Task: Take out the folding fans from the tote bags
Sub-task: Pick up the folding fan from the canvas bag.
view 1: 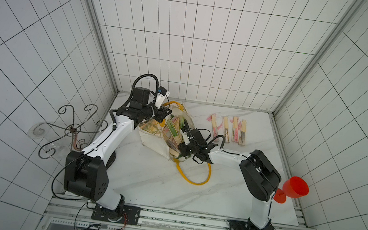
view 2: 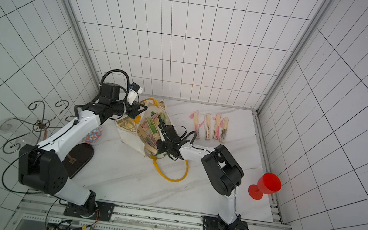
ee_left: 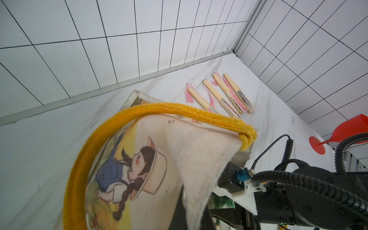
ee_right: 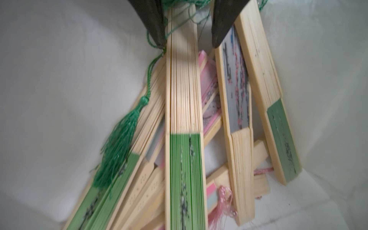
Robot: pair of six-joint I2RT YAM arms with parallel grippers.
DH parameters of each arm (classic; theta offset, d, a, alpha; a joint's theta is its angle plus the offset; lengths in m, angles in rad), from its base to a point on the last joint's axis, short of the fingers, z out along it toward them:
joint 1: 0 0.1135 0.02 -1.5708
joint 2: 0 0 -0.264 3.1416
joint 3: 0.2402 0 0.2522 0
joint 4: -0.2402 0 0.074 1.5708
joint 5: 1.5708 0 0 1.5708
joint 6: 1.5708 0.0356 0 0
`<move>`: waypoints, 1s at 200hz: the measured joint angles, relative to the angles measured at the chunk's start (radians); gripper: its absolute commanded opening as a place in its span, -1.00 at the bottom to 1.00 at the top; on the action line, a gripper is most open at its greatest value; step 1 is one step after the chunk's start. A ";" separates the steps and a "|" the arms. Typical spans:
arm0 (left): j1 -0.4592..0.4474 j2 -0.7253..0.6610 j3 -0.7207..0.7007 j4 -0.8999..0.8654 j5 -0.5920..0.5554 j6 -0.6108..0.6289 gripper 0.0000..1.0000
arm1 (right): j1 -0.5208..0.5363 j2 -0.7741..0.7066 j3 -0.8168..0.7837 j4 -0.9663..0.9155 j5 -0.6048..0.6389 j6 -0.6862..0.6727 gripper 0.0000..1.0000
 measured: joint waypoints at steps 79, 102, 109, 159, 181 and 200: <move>0.000 0.000 0.000 0.000 0.003 0.000 -1.00 | 0.000 0.082 0.091 -0.041 0.014 -0.003 -0.08; 0.000 0.000 0.000 0.000 0.003 0.000 -1.00 | 0.000 0.088 0.093 -0.047 0.013 -0.003 -0.10; 0.000 0.000 0.000 0.000 0.003 0.000 -1.00 | 0.000 0.090 0.095 -0.048 0.013 -0.003 -0.11; 0.000 0.000 0.000 0.000 0.003 0.000 -1.00 | -0.001 0.113 0.109 -0.048 0.004 -0.003 -0.19; 0.000 0.000 0.000 0.000 0.003 0.000 -1.00 | -0.001 0.115 0.116 -0.049 -0.004 -0.003 -0.41; 0.000 0.000 0.000 0.000 0.003 0.000 -1.00 | -0.001 0.115 0.116 -0.050 -0.006 -0.003 -0.52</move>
